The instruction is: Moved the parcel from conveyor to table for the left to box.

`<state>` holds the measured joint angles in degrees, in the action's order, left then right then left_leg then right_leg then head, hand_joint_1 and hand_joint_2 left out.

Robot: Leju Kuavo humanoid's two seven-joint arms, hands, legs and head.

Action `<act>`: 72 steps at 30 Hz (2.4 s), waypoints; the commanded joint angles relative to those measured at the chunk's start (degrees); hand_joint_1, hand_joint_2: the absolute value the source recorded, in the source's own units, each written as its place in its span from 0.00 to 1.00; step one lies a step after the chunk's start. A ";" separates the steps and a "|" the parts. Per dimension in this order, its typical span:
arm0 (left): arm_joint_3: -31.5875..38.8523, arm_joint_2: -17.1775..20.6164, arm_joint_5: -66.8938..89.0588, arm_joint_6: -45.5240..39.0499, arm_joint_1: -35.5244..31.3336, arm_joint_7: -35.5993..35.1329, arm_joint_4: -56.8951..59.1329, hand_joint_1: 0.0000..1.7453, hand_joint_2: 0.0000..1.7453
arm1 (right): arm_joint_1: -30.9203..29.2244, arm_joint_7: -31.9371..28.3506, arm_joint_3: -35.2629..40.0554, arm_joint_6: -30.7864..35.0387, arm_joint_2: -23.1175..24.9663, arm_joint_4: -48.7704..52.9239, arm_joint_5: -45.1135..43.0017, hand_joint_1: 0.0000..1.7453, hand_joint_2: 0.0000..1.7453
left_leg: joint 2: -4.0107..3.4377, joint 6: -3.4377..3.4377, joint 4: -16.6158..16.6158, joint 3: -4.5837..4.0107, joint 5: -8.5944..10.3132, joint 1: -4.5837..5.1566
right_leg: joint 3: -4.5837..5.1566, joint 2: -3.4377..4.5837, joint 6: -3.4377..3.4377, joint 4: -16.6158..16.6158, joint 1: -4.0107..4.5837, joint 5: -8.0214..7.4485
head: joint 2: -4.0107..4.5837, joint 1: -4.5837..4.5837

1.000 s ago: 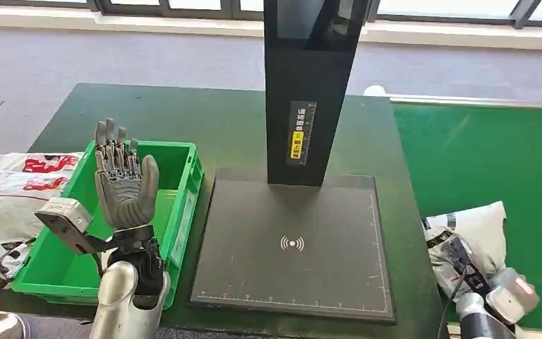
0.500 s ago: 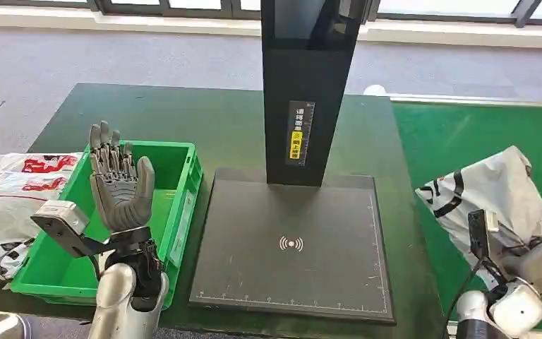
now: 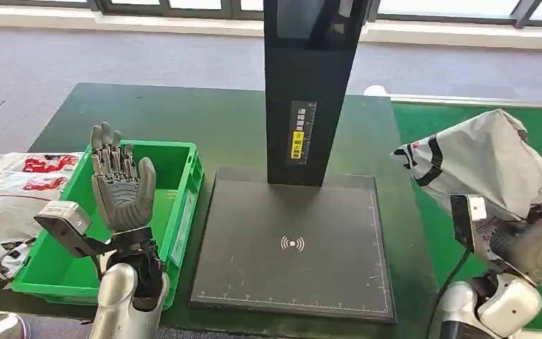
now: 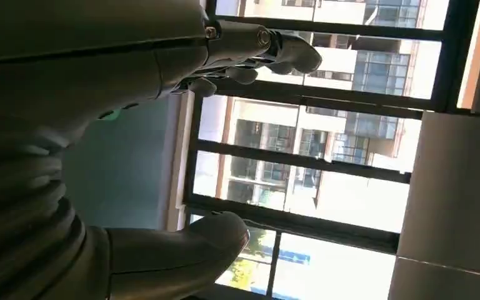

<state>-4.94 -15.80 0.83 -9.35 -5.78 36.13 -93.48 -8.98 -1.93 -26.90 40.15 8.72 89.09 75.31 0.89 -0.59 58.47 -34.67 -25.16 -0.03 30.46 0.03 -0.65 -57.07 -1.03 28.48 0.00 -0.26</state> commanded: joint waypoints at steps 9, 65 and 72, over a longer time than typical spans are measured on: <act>3.43 -1.16 1.04 1.55 -1.51 1.54 5.63 0.00 1.00 | 1.64 -21.14 19.39 -24.34 0.25 5.60 -35.25 1.00 1.00 | -0.23 -0.04 -0.13 0.19 -0.03 -0.05 | -0.08 0.15 0.08 0.10 0.05 0.00 | 0.00 0.00; 2.22 -1.22 1.65 1.81 -0.68 -0.90 3.88 0.00 1.00 | -1.82 -26.22 23.61 -48.93 -4.27 -11.28 -42.60 0.00 0.00 | -0.13 -0.04 -0.16 0.18 0.01 -0.04 | -0.10 0.05 0.08 0.15 0.04 -0.01 | 0.02 0.00; 2.35 -1.57 1.79 2.16 -1.47 -0.92 4.09 0.00 1.00 | -0.67 -31.10 22.36 -50.99 -3.38 -6.10 -47.06 0.00 0.00 | -0.06 -0.04 -0.08 0.08 0.01 -0.03 | 0.00 -0.01 0.08 0.07 0.03 0.01 | 0.02 0.00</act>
<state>-3.69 -15.82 2.40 -7.41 -5.91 35.41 -91.41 -9.82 -32.43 -4.13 -10.23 5.29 79.25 29.20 0.84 -0.61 58.47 -34.66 -25.15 -0.08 30.54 0.09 -0.63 -57.08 -1.01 28.48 0.02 -0.26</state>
